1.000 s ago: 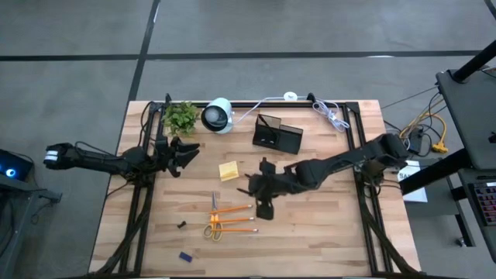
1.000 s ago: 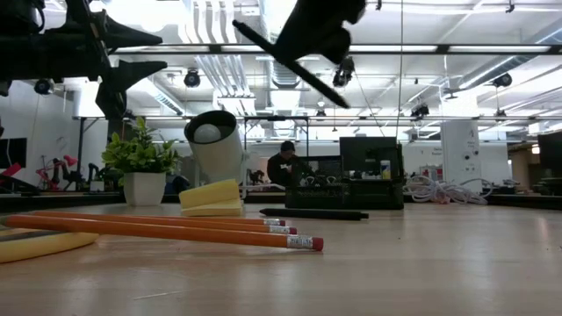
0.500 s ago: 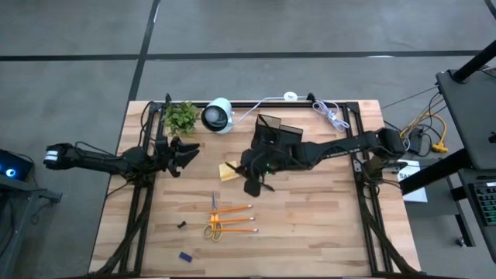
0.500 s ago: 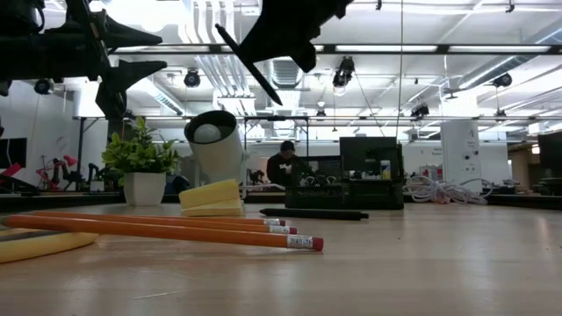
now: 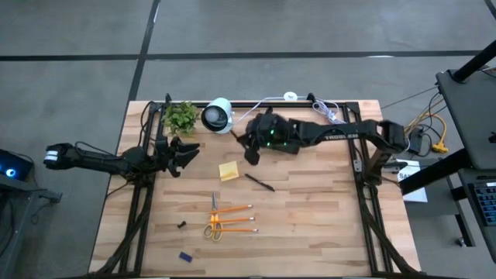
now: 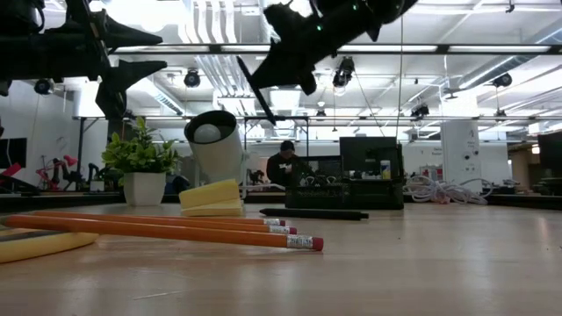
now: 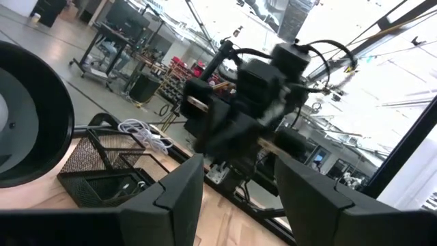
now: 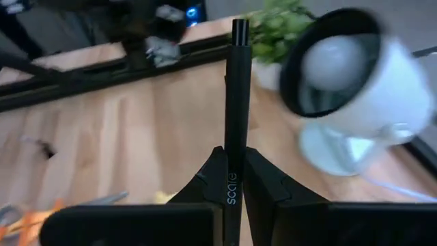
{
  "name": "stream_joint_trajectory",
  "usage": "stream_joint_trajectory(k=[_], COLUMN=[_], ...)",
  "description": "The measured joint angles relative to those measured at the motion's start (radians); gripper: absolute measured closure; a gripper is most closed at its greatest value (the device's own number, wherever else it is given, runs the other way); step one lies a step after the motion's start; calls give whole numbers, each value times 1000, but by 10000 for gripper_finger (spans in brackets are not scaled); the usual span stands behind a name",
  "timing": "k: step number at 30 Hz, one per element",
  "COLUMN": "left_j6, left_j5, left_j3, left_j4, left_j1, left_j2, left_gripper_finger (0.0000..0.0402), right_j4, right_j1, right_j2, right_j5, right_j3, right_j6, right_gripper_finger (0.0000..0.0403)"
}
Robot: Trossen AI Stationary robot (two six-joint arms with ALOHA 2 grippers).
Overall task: Pick and place office supplies into organizer
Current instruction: Put the bottom pen into the desk organizer
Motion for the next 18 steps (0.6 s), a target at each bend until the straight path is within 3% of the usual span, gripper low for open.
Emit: stream_joint_trajectory(k=[8,18], left_j6=[0,0], left_j5=[0,0], left_j3=[0,0], left_j4=[1,2], left_j1=[0,0], left_j2=[-8,-34], left_gripper_finger=[235,235], right_j4=[165,268], right_j1=[-167,-314], right_j2=[-70,-107], right_j5=[-93,-129], right_j3=[-131,-233], right_j6=[-17,-68], right_gripper_finger=[390,390])
